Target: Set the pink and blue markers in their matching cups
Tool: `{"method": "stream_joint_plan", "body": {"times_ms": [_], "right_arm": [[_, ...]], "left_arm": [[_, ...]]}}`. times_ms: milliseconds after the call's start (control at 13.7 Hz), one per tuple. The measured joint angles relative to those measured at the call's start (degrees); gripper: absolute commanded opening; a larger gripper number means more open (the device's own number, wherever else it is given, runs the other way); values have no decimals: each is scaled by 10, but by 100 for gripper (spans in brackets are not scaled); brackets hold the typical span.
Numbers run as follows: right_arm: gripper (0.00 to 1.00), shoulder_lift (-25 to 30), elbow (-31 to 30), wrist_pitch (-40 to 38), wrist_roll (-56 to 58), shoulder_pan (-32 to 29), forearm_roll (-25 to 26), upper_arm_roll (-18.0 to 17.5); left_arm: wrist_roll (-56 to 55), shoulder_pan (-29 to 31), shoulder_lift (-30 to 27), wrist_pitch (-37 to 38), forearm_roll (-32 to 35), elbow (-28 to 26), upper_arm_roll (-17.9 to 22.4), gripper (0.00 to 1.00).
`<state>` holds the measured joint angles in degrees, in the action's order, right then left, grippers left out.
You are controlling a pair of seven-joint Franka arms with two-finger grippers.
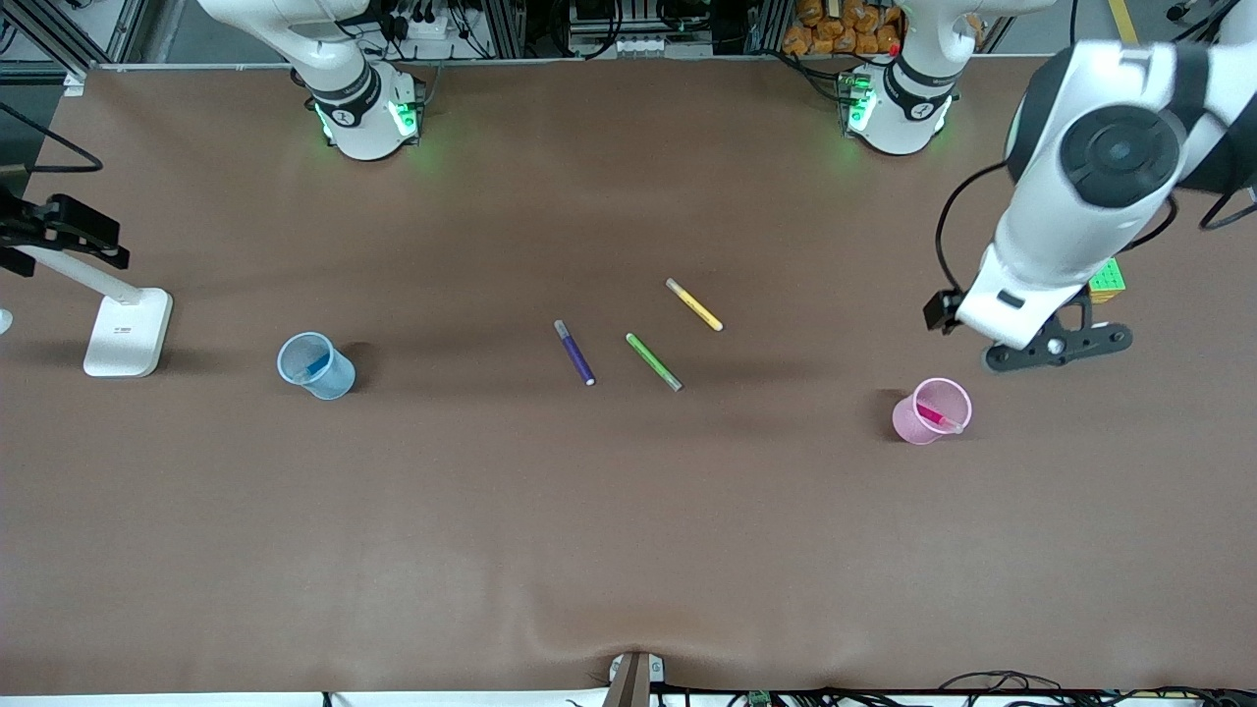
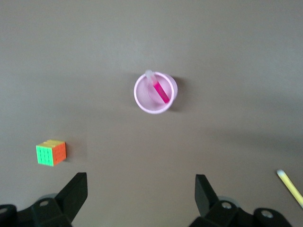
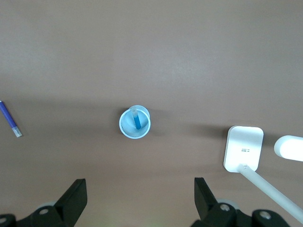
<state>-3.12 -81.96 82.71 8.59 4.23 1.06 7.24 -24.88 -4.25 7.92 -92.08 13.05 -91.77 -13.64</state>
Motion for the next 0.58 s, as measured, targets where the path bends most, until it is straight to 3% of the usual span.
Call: {"method": "stream_joint_plan", "body": {"times_ms": [292,584], "right_arm": [[100,0,5,-15,0,1,0,2],[100,0,3,-19,0,-1,-1,3]], "left_arm": [[14,0,-10,76,-13,52,2,100],[41,3,-15,105,-16,76,2,100]]}}
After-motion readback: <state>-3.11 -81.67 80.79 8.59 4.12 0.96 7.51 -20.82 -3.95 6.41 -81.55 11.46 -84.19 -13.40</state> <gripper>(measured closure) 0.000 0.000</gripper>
